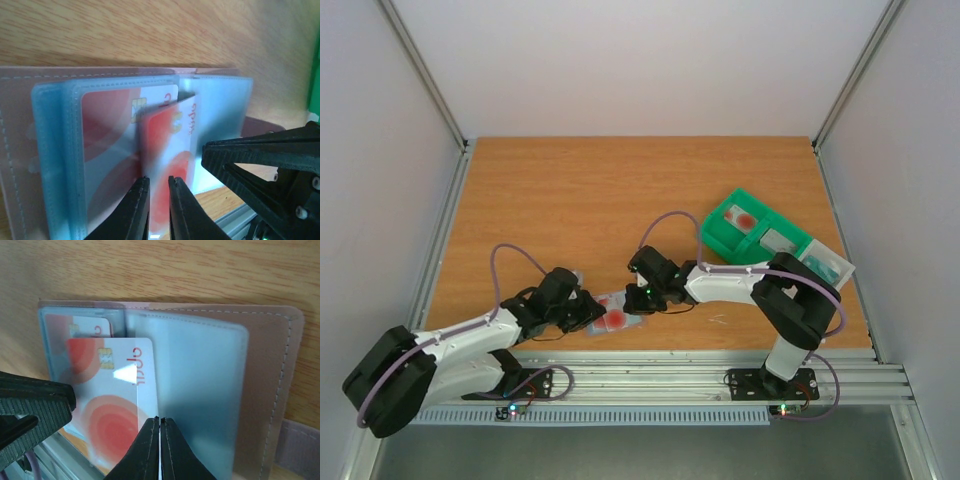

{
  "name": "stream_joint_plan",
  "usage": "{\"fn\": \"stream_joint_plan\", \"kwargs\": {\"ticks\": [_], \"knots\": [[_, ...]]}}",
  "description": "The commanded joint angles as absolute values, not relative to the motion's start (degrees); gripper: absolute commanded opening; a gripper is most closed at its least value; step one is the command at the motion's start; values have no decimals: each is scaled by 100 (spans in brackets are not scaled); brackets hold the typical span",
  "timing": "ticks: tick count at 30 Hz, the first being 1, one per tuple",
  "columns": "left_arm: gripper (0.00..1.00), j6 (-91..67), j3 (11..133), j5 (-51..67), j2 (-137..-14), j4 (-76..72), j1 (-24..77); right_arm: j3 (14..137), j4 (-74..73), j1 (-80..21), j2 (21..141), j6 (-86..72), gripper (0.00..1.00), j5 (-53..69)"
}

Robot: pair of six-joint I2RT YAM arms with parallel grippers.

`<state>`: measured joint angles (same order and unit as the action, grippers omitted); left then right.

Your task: Take the credit cards out of the card holder

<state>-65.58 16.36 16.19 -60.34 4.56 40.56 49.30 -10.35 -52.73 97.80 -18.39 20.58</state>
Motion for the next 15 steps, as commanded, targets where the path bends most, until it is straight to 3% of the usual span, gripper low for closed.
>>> {"fn": "stream_joint_plan", "kwargs": {"ticks": [1, 4, 8, 10, 12, 15], "knots": [[16, -6474, 1873, 1749, -6218, 62, 4044, 5016, -923, -5317, 9865, -1883, 4, 2116], [17, -6419, 1913, 1753, -6311, 62, 4049, 4955, -915, -5317, 9861, -1880, 4, 2089], [4, -6358, 1940, 1793, -6403, -100, 4040, 4905, -923, -5317, 9861, -1888, 3, 2044], [3, -6350, 1942, 1793, -6437, -132, 4043, 4896, -935, -5317, 9859, -1881, 3, 2010], [5, -6354, 1965, 1797, -6443, -64, 4043, 4896, -969, -5317, 9855, -1881, 3, 1981], [18, -6316, 2044, 1585, -6332, 456, 4045, 4908, -1028, -5316, 9813, -1876, 3, 1935]]}}
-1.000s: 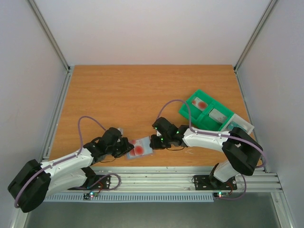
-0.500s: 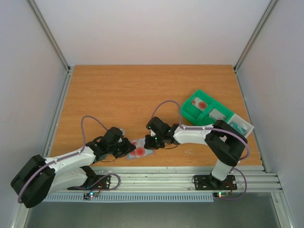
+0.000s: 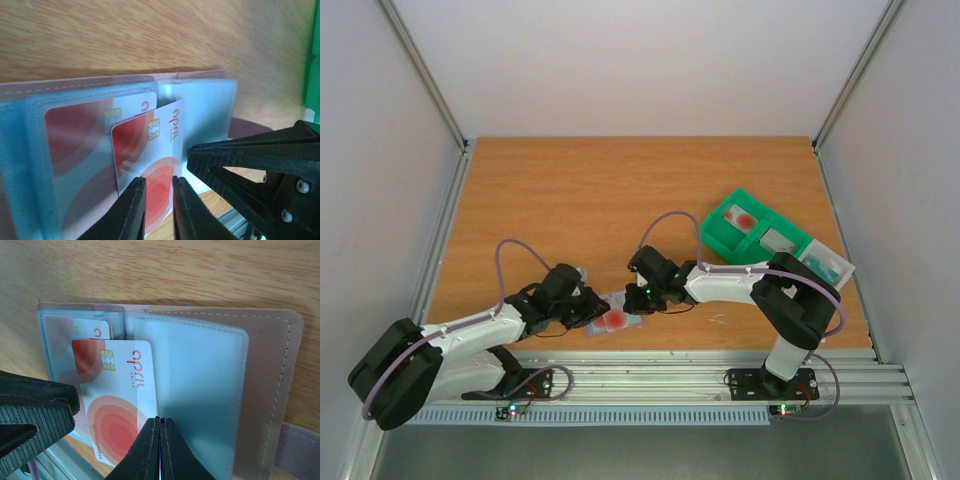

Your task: Take the credit cards out of the card holder

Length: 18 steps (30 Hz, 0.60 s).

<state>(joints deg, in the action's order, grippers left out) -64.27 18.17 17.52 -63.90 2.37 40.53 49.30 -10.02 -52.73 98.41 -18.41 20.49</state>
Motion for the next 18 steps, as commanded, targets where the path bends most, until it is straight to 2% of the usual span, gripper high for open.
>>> {"fn": "stream_joint_plan", "kwargs": {"ticks": [1, 4, 6, 18], "knots": [[21, -6304, 2047, 1525, -6265, 598, 4050, 4927, -1079, -5317, 9809, -1873, 3, 1922], [31, -6302, 2063, 1374, -6142, 856, 4047, 4948, -1168, -5317, 9806, -1863, 3, 1880], [35, -6270, 2089, 1260, -6119, 1079, 4048, 4957, -1186, -5317, 9838, -1863, 4, 1878], [37, -6283, 1863, 1293, -6435, 613, 4049, 4901, -989, -5316, 10044, -1950, 5, 2055]]}}
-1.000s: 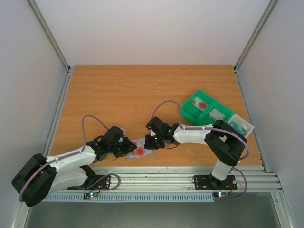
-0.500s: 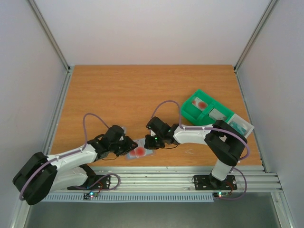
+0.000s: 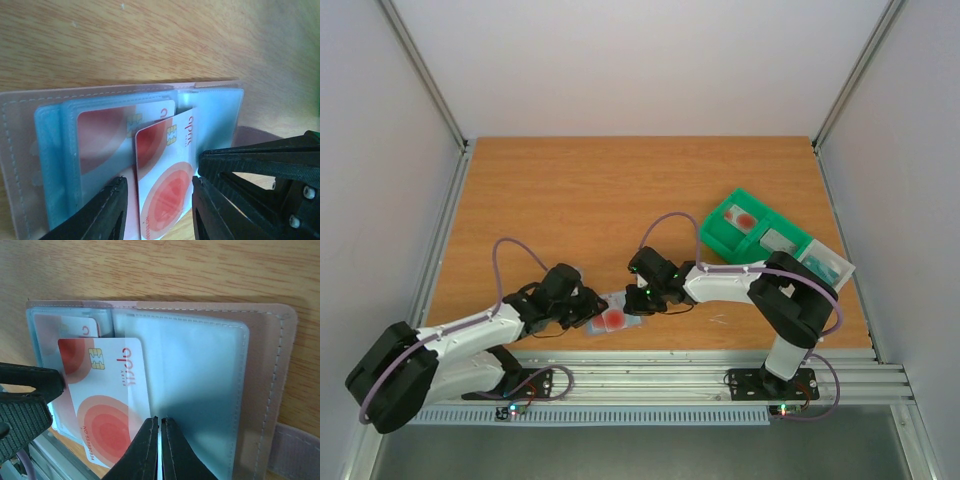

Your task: Take the credit cards out of the card holder

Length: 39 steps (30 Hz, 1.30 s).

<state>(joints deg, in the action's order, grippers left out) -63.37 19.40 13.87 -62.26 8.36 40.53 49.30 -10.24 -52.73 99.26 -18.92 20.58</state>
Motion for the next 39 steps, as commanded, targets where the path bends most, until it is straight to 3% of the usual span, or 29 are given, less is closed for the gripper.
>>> {"fn": "stream_joint_plan", "kwargs": {"ticks": [1, 8, 25, 39], "knots": [[37, -6284, 1859, 1327, -6508, 547, 4050, 4892, -978, -5317, 10052, -1958, 5, 2060], [33, -6513, 1690, 1564, -6857, -321, 4052, 4814, -910, -5317, 10063, -1999, 4, 2077], [30, -6760, 1700, 1912, -6479, -560, 4047, 4685, -744, -5317, 10134, -2100, 3, 2093], [38, -6413, 1903, 1289, -5837, 1099, 4046, 4639, -756, -5318, 10173, -2074, 3, 2030]]}}
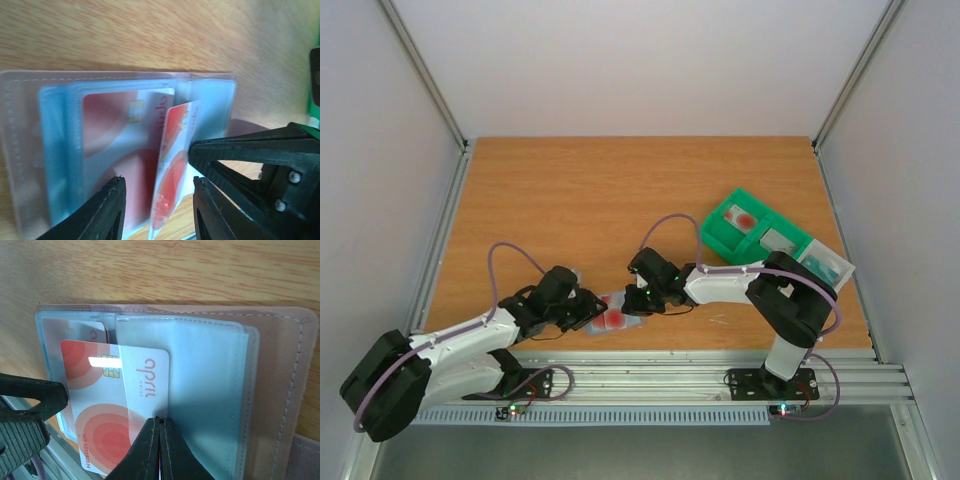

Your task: Take the credit cards out of the card holder

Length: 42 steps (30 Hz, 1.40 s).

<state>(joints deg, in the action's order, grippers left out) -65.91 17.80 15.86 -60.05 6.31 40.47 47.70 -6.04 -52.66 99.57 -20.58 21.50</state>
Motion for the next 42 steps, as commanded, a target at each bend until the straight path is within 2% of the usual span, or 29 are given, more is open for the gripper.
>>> {"fn": "stream_joint_plan", "kwargs": {"ticks": [1, 8, 11, 15, 17, 27, 36, 42], "knots": [[39, -6404, 1892, 1303, -5847, 1064, 4047, 4636, -751, -5317, 10177, -2074, 3, 2030], [37, -6384, 1892, 1550, -6429, 408, 4051, 4657, -747, -5317, 10213, -2074, 3, 2024], [32, -6369, 1969, 1635, -6675, 219, 4047, 4654, -775, -5317, 10191, -2062, 3, 2017], [9, -6362, 2021, 1645, -6727, 220, 4051, 4647, -815, -5317, 10153, -2040, 3, 1982], [1, -6397, 1989, 1539, -6574, 334, 4050, 4646, -834, -5317, 10143, -2031, 3, 1961], [0, -6501, 1874, 795, -5466, 1236, 4051, 4604, -761, -5309, 9882, -1987, 3, 1926], [0, -6945, 1894, 438, -3914, 1292, 4052, 4133, -130, -5309, 8231, -2402, 21, 2013], [0, -7153, 1885, 402, -3245, 1220, 4049, 4083, 373, -5309, 7503, -3009, 42, 2219]]}}
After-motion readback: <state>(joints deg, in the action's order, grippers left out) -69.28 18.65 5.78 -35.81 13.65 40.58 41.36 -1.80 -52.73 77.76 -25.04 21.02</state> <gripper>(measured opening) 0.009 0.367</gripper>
